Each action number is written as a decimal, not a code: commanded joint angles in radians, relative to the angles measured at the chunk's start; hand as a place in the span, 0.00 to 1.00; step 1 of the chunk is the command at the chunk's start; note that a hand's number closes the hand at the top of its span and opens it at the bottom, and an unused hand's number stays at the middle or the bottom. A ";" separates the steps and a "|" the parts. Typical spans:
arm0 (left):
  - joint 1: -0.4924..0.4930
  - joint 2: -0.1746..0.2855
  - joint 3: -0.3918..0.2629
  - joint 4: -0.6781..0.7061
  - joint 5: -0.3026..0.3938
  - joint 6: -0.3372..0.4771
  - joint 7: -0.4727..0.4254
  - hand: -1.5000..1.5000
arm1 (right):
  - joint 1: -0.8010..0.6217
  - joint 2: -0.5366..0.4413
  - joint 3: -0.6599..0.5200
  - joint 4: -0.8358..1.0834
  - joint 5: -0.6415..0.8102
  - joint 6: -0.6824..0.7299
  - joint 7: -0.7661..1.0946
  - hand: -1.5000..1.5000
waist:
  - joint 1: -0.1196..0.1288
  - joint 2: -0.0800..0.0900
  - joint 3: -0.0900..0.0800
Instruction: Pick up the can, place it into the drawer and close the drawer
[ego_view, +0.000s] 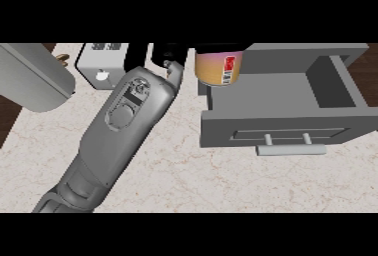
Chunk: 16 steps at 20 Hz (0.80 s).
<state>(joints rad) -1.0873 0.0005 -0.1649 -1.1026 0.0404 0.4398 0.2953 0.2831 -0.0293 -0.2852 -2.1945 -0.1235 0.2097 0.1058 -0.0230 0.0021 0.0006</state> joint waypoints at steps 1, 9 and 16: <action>-0.115 0.000 -0.056 0.127 0.050 0.072 -0.008 1.00 | 0.040 0.019 0.014 -0.069 -0.019 0.006 0.035 0.00 | -0.013 0.001 0.000; -0.284 -0.001 -0.110 0.347 0.198 0.134 -0.065 1.00 | -0.037 -0.003 0.001 0.037 0.019 0.005 -0.004 0.00 | -0.027 0.006 0.001; -0.393 -0.001 -0.130 0.525 0.264 0.118 -0.128 1.00 | -0.059 -0.010 -0.001 0.031 0.005 0.006 0.020 0.00 | -0.040 0.010 0.001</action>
<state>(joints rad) -1.4286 0.0001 -0.2673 -0.6603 0.2492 0.5461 0.1982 0.2376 -0.0372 -0.2864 -2.1668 -0.1213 0.2187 0.1188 -0.0506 0.0096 0.0016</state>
